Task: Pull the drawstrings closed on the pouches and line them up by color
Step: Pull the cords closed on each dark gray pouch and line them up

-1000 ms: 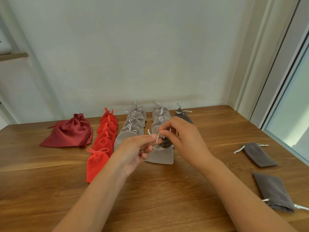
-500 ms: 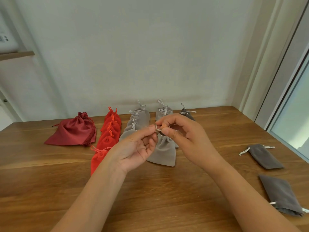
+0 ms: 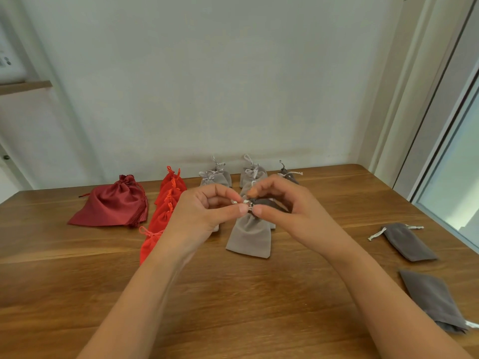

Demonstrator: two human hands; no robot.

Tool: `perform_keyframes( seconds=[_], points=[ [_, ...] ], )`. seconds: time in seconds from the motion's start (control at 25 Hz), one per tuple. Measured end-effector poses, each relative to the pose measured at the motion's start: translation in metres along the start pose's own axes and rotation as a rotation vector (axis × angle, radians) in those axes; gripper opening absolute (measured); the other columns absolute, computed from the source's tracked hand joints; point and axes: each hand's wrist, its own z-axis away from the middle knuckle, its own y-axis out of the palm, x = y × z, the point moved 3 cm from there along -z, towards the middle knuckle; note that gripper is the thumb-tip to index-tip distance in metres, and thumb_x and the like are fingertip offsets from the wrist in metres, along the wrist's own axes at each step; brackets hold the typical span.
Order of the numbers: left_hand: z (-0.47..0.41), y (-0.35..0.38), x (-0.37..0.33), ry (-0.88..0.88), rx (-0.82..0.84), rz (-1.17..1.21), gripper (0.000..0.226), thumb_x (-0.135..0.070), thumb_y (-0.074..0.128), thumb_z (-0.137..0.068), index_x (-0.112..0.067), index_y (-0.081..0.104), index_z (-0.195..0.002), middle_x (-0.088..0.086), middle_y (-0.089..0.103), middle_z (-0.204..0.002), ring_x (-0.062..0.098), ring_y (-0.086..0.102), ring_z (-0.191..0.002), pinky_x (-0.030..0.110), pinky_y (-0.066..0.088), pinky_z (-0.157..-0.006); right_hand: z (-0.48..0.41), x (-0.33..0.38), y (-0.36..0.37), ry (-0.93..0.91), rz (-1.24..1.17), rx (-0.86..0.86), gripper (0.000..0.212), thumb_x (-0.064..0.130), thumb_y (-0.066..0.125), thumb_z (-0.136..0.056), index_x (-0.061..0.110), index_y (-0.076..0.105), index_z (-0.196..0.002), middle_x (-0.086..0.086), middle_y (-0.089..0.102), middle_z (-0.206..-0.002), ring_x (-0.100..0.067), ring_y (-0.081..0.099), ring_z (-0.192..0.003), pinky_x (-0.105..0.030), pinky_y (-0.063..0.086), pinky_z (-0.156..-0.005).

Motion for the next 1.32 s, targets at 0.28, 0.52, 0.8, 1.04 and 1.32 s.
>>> perform_keyframes(
  seconds=[0.28,0.52,0.8,1.04,1.32],
  points=[
    [0.001,0.01,0.003,0.246,-0.124,-0.18,0.027,0.007,0.073,-0.073,-0.018,0.064,-0.071,-0.007,0.07,-0.071,0.006,0.065,-0.066,0.015,0.05,-0.063,0.0,0.002,0.004,0.054,-0.093,-0.041,0.01,0.024,0.067,-0.083,0.015,0.069,-0.087,0.003,0.07,-0.085,-0.012,0.066,-0.083,-0.027,0.053,-0.08],
    [0.009,0.013,-0.004,0.503,-0.113,-0.387,0.026,-0.005,0.072,-0.079,-0.029,0.069,-0.087,-0.011,0.068,-0.083,0.007,0.064,-0.079,0.013,0.048,-0.07,-0.004,-0.005,0.003,0.133,-0.248,-0.098,0.011,-0.001,0.067,-0.082,0.004,0.059,-0.088,-0.003,0.07,-0.077,-0.012,0.066,-0.076,-0.022,0.053,-0.077],
    [0.009,0.011,-0.004,0.533,-0.136,-0.453,0.016,-0.02,0.073,-0.075,-0.033,0.07,-0.083,-0.022,0.069,-0.077,0.0,0.065,-0.077,0.01,0.047,-0.068,-0.002,-0.002,-0.003,0.184,-0.311,-0.114,0.03,-0.013,0.072,-0.071,0.01,0.052,-0.074,-0.012,0.073,-0.079,-0.019,0.07,-0.074,-0.026,0.057,-0.069],
    [0.006,0.014,0.003,0.323,-0.129,-0.386,0.016,-0.015,0.074,-0.078,-0.03,0.068,-0.076,-0.019,0.07,-0.078,-0.003,0.065,-0.071,0.008,0.046,-0.065,-0.002,0.004,-0.014,0.136,-0.14,-0.238,0.035,-0.014,0.062,-0.076,0.014,0.043,-0.072,-0.014,0.062,-0.076,-0.015,0.058,-0.069,-0.023,0.052,-0.069],
    [0.005,0.025,0.01,0.213,-0.042,-0.199,0.004,-0.009,0.071,-0.081,-0.012,0.068,-0.081,-0.012,0.07,-0.071,-0.003,0.062,-0.065,0.009,0.045,-0.061,-0.001,-0.003,-0.019,0.102,0.045,-0.271,0.032,-0.006,0.063,-0.076,0.015,0.039,-0.073,-0.006,0.063,-0.076,-0.008,0.055,-0.07,-0.024,0.048,-0.068]
  ],
)
